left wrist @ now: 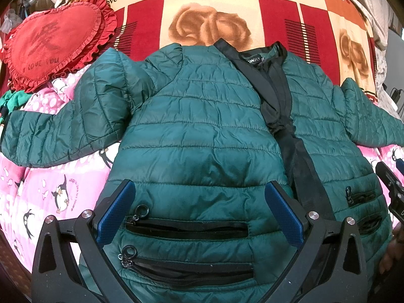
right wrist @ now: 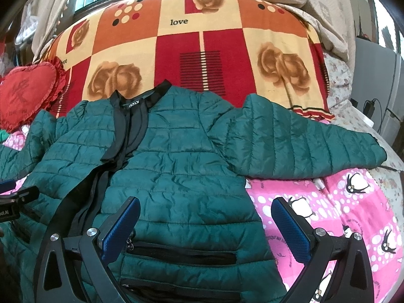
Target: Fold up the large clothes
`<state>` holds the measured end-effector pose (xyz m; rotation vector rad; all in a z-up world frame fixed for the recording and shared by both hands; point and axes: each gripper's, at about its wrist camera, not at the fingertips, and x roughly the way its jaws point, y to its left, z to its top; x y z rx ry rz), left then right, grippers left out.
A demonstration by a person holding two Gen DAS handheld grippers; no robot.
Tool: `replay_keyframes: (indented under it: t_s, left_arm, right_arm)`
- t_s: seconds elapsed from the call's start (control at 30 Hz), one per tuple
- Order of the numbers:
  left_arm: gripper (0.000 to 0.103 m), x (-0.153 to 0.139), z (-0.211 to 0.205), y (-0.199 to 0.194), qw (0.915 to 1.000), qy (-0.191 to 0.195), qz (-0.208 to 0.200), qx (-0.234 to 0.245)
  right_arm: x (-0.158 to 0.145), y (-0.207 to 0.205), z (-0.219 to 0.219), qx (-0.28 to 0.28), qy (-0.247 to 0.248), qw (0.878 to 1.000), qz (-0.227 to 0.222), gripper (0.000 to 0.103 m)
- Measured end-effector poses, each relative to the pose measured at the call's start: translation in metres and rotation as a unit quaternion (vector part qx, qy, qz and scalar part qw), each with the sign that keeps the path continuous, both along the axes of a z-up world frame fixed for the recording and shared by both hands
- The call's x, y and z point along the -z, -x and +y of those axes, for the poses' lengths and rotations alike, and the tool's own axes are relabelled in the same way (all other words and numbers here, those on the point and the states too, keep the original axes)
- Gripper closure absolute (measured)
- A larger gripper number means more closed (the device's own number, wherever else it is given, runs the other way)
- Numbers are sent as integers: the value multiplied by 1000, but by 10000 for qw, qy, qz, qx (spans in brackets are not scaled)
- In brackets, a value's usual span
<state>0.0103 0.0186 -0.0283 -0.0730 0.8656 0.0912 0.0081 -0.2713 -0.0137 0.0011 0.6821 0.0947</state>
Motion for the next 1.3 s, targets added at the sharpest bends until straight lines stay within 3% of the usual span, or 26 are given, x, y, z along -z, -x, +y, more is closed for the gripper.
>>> replay_keyframes:
  t_s: [0.87, 1.1, 1.3]
  left_arm:
    - [0, 9, 8, 0, 9998, -182, -38, -96]
    - [0, 0, 48, 3, 9976, -287, -318, -551]
    - [0, -17, 114, 8, 9933, -163, -330, -1095]
  right_arm:
    - [4, -5, -4, 83, -203, 9997, 69, 0]
    - [6, -6, -6, 82, -261, 9996, 109, 0]
    - [13, -8, -1, -62, -203, 9992, 326, 0]
